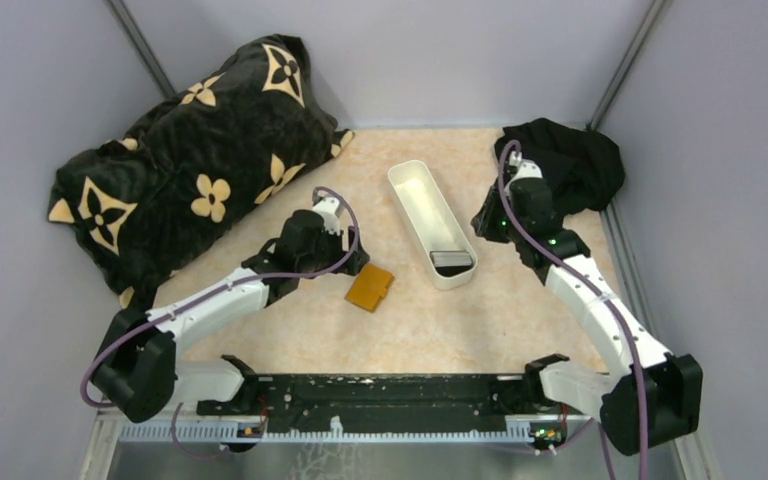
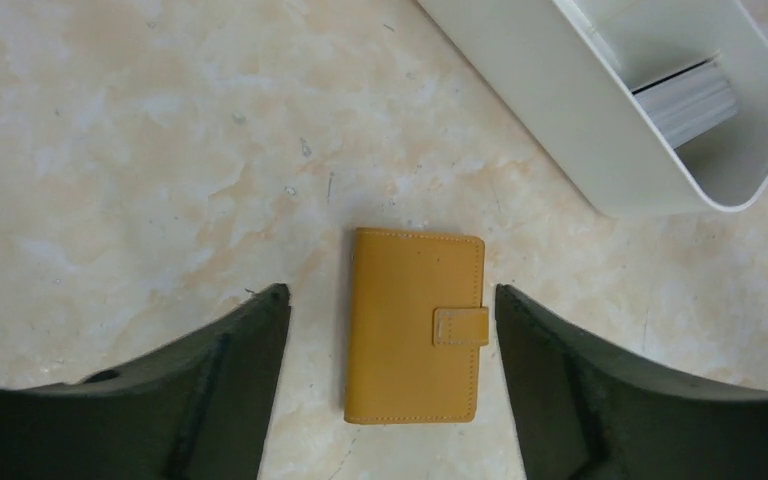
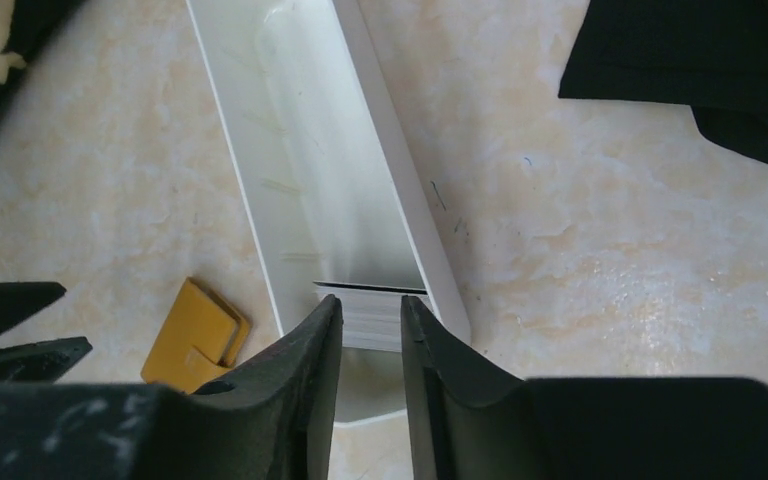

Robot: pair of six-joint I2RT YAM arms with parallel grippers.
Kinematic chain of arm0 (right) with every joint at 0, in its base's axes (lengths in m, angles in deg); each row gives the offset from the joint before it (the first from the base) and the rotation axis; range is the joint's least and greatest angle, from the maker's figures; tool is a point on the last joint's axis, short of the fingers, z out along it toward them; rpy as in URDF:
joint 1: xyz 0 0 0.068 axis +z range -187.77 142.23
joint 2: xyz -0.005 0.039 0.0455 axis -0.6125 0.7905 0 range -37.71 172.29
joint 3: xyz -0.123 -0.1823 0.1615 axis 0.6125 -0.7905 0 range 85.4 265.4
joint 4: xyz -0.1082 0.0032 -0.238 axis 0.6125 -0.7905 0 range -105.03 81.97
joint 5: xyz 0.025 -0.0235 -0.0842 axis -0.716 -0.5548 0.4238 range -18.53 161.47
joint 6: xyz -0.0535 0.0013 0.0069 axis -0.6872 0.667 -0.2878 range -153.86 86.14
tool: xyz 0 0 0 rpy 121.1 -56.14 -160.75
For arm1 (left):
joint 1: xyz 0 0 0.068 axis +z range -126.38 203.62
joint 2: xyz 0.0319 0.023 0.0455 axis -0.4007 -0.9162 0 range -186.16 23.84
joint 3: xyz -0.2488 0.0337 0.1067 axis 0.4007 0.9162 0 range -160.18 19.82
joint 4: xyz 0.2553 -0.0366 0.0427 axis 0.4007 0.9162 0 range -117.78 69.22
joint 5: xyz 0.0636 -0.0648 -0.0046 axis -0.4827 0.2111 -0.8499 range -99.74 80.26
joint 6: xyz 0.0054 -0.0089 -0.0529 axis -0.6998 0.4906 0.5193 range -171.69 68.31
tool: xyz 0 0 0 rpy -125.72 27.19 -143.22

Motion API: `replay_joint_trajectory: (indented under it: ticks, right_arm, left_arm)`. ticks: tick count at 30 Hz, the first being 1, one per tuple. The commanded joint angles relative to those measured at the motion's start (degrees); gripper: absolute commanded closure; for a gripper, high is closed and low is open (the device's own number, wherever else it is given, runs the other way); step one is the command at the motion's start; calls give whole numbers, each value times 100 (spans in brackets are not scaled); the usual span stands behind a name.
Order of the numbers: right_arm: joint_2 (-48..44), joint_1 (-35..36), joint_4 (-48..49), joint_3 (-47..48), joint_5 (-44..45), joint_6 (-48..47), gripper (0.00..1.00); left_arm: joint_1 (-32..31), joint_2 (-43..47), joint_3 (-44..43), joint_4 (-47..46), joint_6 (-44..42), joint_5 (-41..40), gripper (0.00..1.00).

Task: Take the credit cards out of the card holder

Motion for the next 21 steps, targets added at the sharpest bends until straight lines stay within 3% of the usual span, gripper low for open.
replay_joint_trajectory:
  ticks: [1, 2, 4, 5, 6, 7, 9, 11, 14, 15, 21]
  right_arm:
    - [244, 305, -25, 418, 246, -276, 80]
    - [273, 419, -51, 465, 252, -283, 84]
    - [348, 866, -171, 581, 419, -309, 92]
    - [418, 1237, -269, 697, 540, -306, 94]
    - [485, 1448, -318, 739, 612, -280, 95]
    - [566, 1808, -355, 804, 663, -223, 95]
    - [660, 2237, -351, 804, 818, -60, 88]
    - [592, 2356, -214, 613, 895, 174, 73]
    - [216, 2361, -13, 430, 1083, 314, 52]
    - [145, 2347, -93, 503, 1168, 221, 48]
    - [-86, 1729, -829, 1138, 1101, -234, 44]
  left_arm:
    - [-76, -100, -654, 538, -191, -296, 30]
    - [-118, -141, -721, 629, -235, -343, 38]
    - [-172, -190, -729, 706, -300, -320, 43]
    - [-203, -231, -696, 726, -298, -336, 58]
    - [-233, -287, -649, 767, -264, -358, 74]
    - [-272, -348, -582, 769, -248, -326, 83]
    - [-418, -511, -438, 730, -242, -243, 89]
    - [-822, -616, -304, 607, -317, -428, 85]
    - [-1681, -824, -318, 652, -405, -1359, 33]
    - [-1928, -931, -368, 730, -383, -1615, 23]
    - [-2686, -1658, -669, 1071, 26, -2629, 20]
